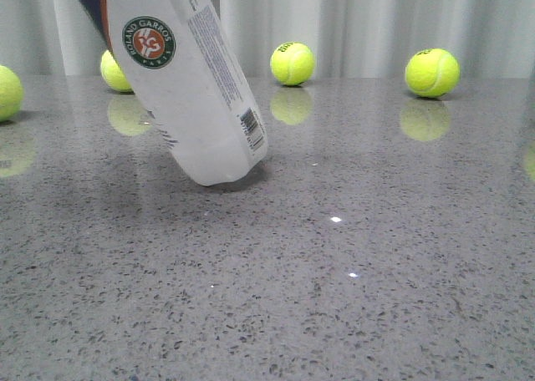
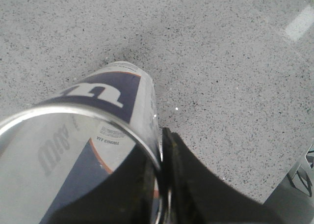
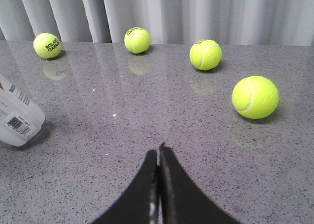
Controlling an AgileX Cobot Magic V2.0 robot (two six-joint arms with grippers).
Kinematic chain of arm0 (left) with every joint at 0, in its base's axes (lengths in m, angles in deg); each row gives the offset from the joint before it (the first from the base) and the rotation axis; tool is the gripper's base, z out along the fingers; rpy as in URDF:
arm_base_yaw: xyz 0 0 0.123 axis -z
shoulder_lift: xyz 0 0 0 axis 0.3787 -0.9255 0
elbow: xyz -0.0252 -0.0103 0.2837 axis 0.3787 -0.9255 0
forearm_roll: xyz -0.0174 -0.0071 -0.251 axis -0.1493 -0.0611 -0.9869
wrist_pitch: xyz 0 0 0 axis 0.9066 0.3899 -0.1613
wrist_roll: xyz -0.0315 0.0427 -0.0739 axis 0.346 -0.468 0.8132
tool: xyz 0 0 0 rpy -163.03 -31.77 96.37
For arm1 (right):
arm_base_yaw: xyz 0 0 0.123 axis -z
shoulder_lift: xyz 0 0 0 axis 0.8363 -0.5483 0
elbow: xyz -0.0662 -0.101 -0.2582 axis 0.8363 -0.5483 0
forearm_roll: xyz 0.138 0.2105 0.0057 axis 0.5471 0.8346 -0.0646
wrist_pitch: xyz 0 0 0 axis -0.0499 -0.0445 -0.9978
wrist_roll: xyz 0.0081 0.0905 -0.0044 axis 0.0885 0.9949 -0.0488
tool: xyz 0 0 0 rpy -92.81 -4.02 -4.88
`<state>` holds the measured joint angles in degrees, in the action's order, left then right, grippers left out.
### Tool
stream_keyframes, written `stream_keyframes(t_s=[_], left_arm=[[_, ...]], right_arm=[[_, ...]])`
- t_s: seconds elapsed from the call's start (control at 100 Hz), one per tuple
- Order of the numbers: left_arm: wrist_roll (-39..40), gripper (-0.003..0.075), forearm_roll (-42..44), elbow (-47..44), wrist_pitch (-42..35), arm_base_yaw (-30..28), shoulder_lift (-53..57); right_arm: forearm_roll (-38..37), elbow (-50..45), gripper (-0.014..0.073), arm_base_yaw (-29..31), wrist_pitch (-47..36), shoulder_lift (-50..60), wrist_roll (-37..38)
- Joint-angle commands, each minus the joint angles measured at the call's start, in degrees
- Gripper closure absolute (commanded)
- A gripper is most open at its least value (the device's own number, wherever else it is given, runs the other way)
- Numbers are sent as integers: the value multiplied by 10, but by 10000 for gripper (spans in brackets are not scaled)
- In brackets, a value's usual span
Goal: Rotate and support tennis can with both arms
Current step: 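Lower the can upright onto the table with the left gripper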
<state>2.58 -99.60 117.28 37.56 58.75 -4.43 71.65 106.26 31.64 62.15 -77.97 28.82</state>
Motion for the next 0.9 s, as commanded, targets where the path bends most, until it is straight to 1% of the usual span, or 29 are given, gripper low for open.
stream_keyframes(t_s=[0.0,0.19,0.26,0.41,0.49,0.67,0.89], left_arm=[[4,575,-13,16,11,5,12],[4,274,-13,16,7,5,12],[4,203,-13,16,-3,5,12],[4,195,-20,16,-40,5,8],[4,195,-27,23,-44,5,-3],[4,195,-27,69,-58,5,-39],[4,195,-27,138,-58,5,-80]], right_arm=[[-16,13,650,3,-47,-6,0],[-16,13,650,3,-47,-6,0],[-16,13,650,3,-47,-6,0],[-16,13,650,3,-47,-6,0],[-16,13,650,3,-47,-6,0],[-16,13,650,3,-47,-6,0],[-16,13,650,3,-47,-6,0]])
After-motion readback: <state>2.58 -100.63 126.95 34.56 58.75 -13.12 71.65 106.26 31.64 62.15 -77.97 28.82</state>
